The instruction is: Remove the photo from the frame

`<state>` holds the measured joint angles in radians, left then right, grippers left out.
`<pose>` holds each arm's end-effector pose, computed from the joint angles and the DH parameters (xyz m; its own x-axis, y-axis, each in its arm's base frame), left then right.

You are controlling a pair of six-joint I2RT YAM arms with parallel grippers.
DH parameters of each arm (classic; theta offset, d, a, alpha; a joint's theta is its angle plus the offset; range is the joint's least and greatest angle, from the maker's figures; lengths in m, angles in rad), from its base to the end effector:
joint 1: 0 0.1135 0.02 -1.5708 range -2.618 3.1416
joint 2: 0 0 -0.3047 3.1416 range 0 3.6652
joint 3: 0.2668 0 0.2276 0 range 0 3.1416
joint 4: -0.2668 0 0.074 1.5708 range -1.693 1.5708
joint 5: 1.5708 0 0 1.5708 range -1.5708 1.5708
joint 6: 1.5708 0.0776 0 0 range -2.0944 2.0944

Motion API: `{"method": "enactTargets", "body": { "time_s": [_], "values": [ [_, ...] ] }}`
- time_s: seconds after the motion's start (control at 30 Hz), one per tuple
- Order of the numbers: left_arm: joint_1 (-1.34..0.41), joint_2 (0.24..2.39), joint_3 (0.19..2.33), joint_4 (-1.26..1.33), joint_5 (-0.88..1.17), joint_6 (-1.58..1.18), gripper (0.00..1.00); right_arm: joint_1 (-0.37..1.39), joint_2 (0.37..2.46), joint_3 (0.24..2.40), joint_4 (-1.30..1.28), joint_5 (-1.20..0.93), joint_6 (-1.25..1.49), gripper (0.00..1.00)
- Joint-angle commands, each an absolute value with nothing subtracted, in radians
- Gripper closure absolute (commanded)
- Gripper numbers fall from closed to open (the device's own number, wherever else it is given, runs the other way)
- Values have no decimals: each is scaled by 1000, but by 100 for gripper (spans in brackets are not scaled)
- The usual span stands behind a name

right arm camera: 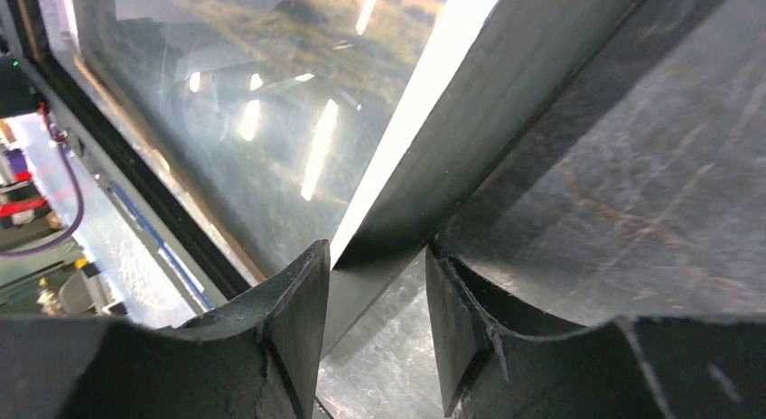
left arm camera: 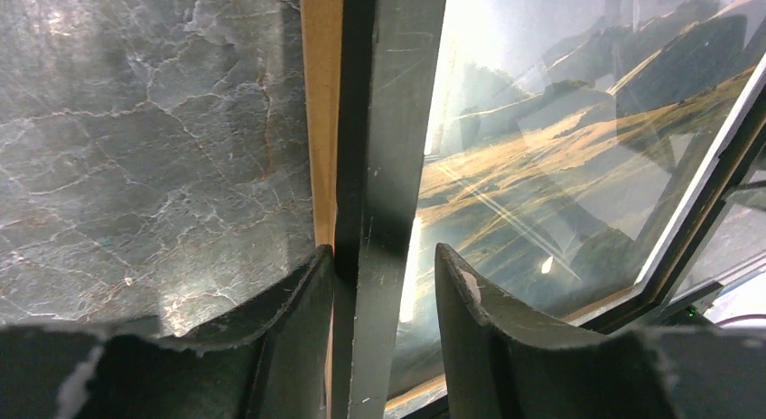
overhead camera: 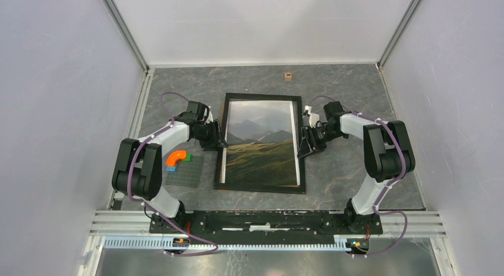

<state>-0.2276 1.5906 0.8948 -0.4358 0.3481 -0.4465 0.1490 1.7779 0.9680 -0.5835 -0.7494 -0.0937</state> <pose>0.2819 -0.0925 0.1905 -0.9479 -0.1971 -0.2502 -0.0620 0.8847 -0.4621 0.2894 0.0969 0.1653 -0.9478 -0.2115 -0.2384 -0.3176 0.6894 0.6511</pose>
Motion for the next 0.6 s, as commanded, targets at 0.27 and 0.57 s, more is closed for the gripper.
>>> {"method": "enactTargets", "body": {
  "time_s": [0.27,0.57],
  "values": [
    [-252,1669,1004,-363,372,-399,41,152,1826,1069,-543,-571,-120,49],
    [-261,1710,1002,-368,318,-384,36,121,1842,1034,-564,-516,-142,47]
  ]
}}
